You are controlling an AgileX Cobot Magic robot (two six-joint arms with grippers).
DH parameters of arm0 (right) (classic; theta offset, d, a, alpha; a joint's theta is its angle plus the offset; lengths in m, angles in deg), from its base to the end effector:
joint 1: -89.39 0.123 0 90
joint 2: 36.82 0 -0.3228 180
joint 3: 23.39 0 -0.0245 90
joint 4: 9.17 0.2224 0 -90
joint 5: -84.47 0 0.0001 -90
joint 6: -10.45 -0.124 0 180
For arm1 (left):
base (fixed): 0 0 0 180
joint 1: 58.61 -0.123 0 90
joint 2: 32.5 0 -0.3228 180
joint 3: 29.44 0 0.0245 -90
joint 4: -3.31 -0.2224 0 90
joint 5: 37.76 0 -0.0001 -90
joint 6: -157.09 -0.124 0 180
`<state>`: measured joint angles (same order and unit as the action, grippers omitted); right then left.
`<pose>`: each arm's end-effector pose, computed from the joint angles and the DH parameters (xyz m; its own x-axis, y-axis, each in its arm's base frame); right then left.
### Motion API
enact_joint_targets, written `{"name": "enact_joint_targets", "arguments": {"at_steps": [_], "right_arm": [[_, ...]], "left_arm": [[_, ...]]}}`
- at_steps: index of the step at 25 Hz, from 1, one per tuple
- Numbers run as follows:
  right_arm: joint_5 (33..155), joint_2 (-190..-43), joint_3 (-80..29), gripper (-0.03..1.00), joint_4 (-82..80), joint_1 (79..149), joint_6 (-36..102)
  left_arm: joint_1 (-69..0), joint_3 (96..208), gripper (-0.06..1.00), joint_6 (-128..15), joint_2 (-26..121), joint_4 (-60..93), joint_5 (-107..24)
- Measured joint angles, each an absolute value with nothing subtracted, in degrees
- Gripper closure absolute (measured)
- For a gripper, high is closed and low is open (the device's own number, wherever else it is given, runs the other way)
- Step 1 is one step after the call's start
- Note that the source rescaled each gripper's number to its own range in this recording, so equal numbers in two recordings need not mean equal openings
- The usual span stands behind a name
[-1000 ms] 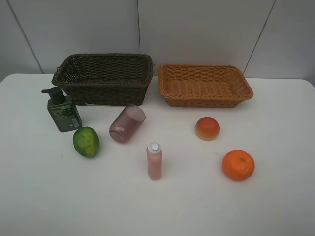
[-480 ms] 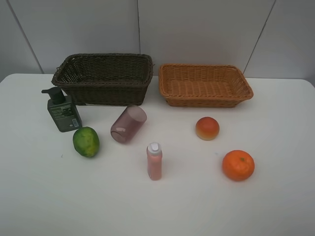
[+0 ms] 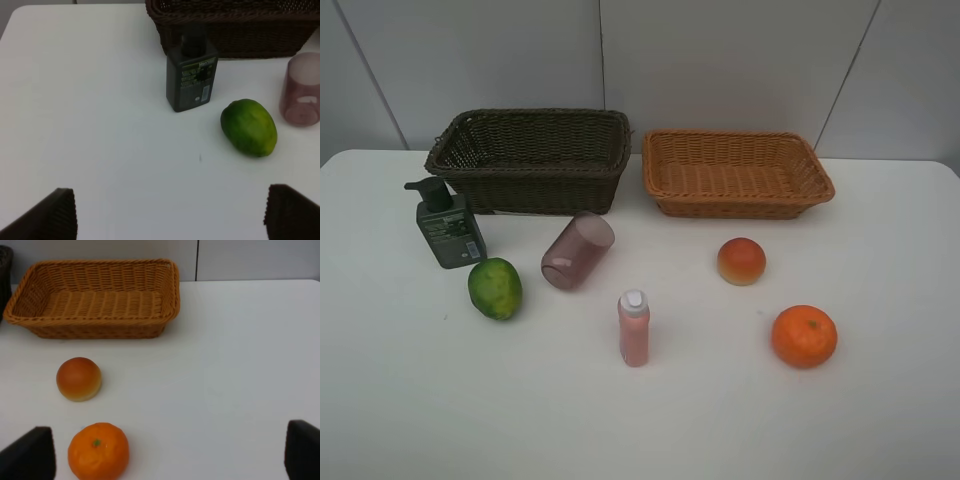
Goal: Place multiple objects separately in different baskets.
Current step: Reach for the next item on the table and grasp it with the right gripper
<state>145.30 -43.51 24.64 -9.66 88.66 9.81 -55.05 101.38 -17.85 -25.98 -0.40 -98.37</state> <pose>-0.0414 -0.0004 0.2555 -0.4311 0.0125 -0.9022 0.0225 0.9997 0.0031 -0.0393 0.0095 0.2504 -0.4415 -0.0290 -0.8968 -0.0134 0.9996 -0.0257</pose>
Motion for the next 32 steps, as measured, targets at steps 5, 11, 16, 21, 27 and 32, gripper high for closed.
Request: {"name": "enact_joint_targets", "arguments": {"at_steps": [5, 11, 16, 21, 27, 32], "right_arm": [[145.3, -43.51, 24.64, -0.03, -9.66, 88.66, 9.81], [145.3, -46.17, 24.64, -0.03, -9.53, 88.66, 9.81], [145.18, -56.87, 24.19, -0.03, -9.17, 88.66, 9.81], [142.12, -67.39, 22.17, -0.03, -3.94, 88.66, 9.81], [138.09, -79.44, 16.83, -0.03, 1.05, 88.96, 11.25], [135.7, -89.57, 12.85, -0.03, 0.35, 96.54, 13.53]], "left_arm": [[-55.05, 101.38, 0.0, -17.85, -25.98, -0.4, -98.37], [-55.05, 101.38, 0.0, -17.85, -25.98, -0.4, -98.37], [-55.05, 101.38, 0.0, -17.85, -25.98, -0.4, -98.37], [-55.05, 101.38, 0.0, -17.85, -25.98, -0.4, -98.37], [-55.05, 101.38, 0.0, -17.85, -25.98, -0.4, -98.37], [-55.05, 101.38, 0.0, -17.85, -25.98, -0.4, -98.37]]}}
